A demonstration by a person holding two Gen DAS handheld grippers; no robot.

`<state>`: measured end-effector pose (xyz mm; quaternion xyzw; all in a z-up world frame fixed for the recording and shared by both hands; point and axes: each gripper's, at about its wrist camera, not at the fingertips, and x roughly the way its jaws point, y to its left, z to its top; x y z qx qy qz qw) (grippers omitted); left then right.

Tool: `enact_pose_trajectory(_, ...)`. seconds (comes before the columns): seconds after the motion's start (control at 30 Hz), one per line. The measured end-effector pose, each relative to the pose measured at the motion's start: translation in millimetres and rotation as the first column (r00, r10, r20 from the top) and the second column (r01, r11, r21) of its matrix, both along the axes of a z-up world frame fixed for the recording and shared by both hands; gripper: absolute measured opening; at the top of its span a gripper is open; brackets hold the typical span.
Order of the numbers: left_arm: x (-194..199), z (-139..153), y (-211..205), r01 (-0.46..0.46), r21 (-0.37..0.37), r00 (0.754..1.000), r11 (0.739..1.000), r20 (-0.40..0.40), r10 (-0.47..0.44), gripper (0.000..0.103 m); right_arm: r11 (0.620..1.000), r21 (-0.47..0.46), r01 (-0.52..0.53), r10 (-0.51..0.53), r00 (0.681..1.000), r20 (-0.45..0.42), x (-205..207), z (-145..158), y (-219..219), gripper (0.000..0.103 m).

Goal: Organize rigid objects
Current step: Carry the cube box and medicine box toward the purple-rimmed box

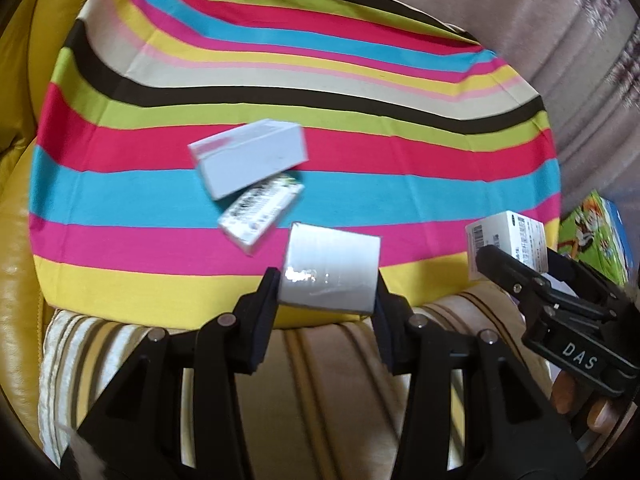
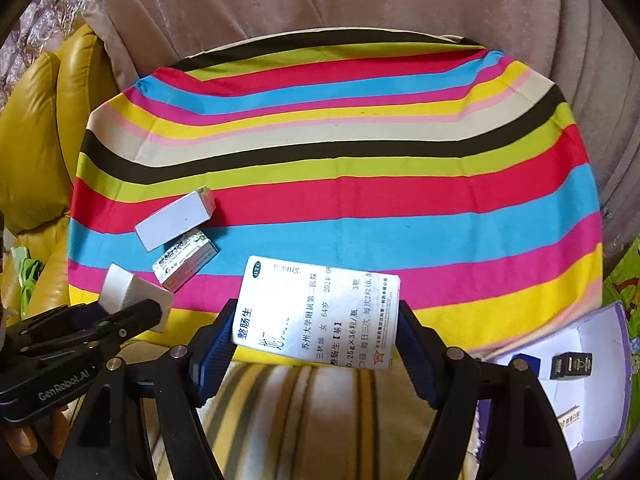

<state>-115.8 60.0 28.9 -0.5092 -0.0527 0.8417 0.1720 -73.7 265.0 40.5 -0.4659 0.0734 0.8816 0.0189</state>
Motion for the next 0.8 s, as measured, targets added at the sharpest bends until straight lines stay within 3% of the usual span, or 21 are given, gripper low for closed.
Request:
enact_pose_trajectory(0.37, 19.1, 11.3, 54.7, 0.134, -0.010, 0.991, 0.991, -0.028, -0.135, 0.047, 0.997, 0.032, 0.066, -0.065, 0.998, -0.016, 31.1, 9.1, 36.6, 0.075)
enact_pose_trajectory(0.8, 37.1, 12.7, 125.4, 0.293, 0.002, 0.956, 0.956, -0.012, -0.293, 0.047, 0.981, 0.039, 0.190, -0.189, 0.982, -0.021, 73.8, 9.2, 96.7, 0.075)
